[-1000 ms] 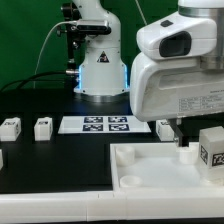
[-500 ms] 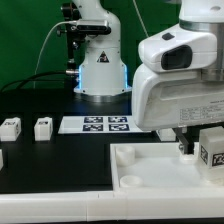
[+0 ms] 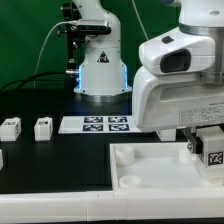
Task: Assemble one leg
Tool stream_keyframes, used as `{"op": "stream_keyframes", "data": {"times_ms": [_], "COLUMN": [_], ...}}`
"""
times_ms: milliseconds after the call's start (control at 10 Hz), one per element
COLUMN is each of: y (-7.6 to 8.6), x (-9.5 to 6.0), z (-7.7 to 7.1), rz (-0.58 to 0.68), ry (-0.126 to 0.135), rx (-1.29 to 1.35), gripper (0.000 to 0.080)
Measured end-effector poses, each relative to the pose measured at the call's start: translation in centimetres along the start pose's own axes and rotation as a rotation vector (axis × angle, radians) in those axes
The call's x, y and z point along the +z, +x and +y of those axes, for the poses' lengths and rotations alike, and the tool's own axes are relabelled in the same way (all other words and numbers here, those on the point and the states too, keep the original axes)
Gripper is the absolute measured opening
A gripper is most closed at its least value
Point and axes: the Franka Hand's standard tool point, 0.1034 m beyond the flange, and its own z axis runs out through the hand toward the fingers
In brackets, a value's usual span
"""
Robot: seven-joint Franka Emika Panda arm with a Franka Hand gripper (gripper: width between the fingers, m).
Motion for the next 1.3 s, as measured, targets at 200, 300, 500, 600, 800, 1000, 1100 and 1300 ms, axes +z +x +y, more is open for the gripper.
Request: {"op": "stream_keyframes", "data": {"times_ms": [200,300,500,600,800,1000,1100,1300], "y": [-0.01,-0.02,-0.05,-0.09,-0.15,-0.19,-0.26,-0.37], "x": [0.03,0.04,0.06,0.12,0.26,0.25,0.24,0.18], "z": [-0.06,-0.08,-0.09,-0.11,-0.65,-0.73,-0.82,-0.94], "rz": [-0.001,-0.001,-0.002,-0.003,0.007,0.009,0.004,-0.010], "ry": [0.002,0.002,0.002,0.002,-0.005,-0.013,-0.013,-0.016], "rx": [0.081,0.169,0.396,0.471,0.814,1.006,1.111,1.218], "gripper": [0.0295,0.0295,0.0295,0.0295,0.0295,0.0295,0.0295,0.0295]}}
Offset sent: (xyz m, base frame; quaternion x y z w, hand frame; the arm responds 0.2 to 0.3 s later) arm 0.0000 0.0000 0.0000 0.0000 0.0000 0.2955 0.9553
